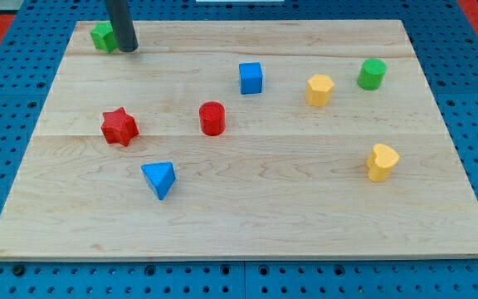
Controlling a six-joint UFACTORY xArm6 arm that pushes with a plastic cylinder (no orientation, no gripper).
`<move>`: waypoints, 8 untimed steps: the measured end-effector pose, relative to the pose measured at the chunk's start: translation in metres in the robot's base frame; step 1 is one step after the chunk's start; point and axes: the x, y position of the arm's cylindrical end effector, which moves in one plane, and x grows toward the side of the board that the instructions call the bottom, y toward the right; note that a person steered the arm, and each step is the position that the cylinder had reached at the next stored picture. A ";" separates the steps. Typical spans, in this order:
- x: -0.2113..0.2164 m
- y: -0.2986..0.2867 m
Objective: Slide yellow heart towards top center
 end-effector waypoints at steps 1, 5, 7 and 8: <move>0.000 0.000; -0.029 0.142; -0.055 0.204; -0.058 0.259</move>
